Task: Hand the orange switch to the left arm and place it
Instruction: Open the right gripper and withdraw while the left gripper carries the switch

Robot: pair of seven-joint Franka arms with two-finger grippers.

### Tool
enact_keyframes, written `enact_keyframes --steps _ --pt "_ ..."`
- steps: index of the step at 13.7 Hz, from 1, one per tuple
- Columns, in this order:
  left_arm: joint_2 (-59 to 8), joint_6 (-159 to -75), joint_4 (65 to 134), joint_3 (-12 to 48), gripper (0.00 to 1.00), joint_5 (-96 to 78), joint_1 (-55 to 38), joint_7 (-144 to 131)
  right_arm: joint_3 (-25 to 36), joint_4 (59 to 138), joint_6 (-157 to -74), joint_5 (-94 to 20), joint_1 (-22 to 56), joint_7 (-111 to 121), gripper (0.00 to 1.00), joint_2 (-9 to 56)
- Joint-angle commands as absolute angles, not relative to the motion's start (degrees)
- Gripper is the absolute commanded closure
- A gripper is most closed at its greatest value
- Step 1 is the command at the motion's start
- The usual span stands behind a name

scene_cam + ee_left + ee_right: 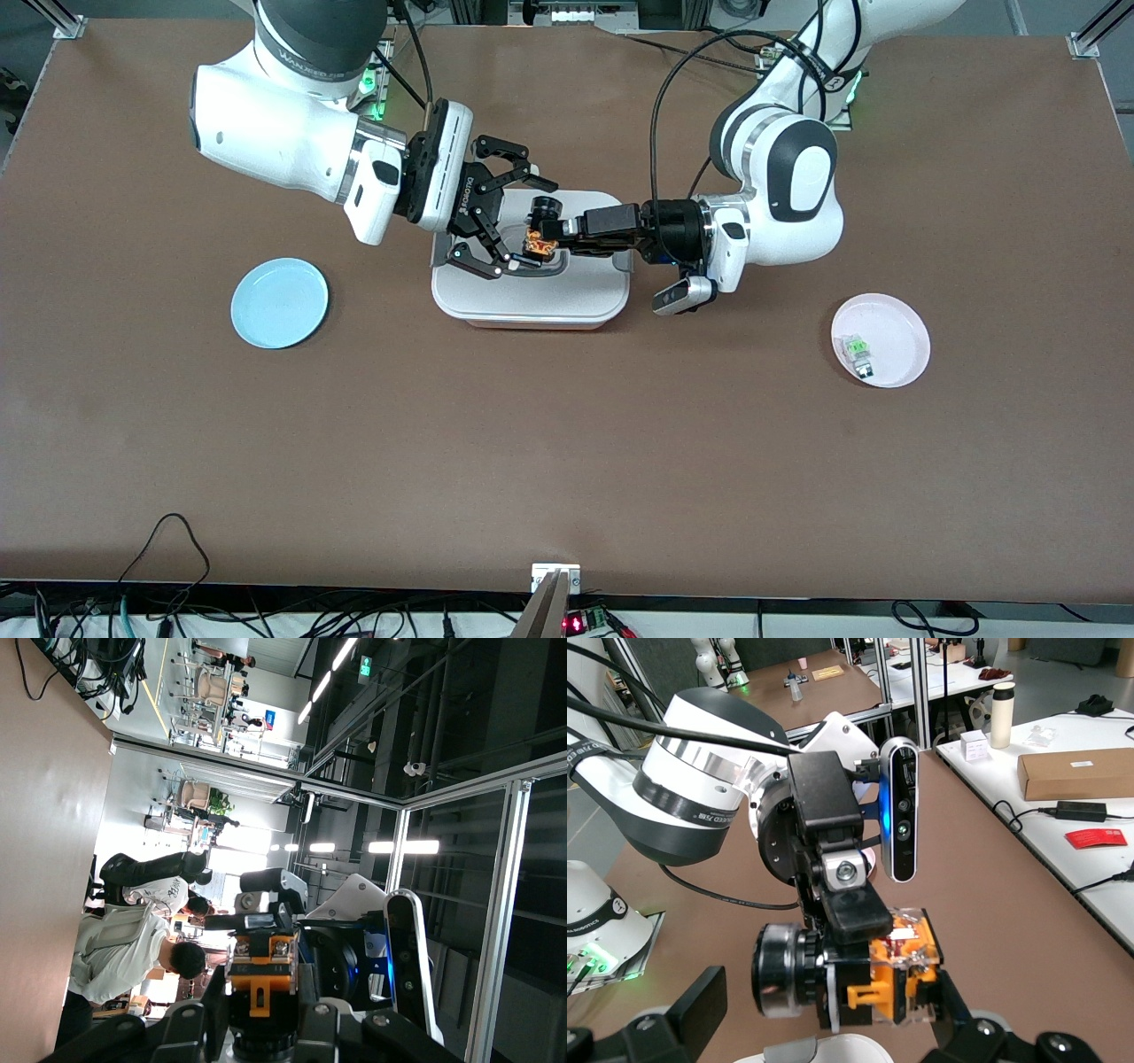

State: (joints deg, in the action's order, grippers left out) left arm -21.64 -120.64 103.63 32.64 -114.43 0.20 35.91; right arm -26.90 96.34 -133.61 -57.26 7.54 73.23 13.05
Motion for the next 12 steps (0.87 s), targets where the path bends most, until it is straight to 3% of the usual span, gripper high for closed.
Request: enact_keyframes --steps 1,9,12 --pt "-22.0 -120.5 102.0 32.5 1.00 -106.0 3.1 36.2 -25.6 96.1 -133.1 -57.9 7.5 72.2 0.00 11.0" --pt "-22.1 -113.6 96.2 32.3 1.00 -62.5 12.8 31.1 -16.4 98.9 -124.2 -56.6 6.6 71.3 0.00 10.6" --pt "-22.2 -110.8 95.5 32.3 1.00 -47.9 14.9 31.0 -12.5 101.0 -124.4 -42.6 6.5 61.7 0.00 10.9"
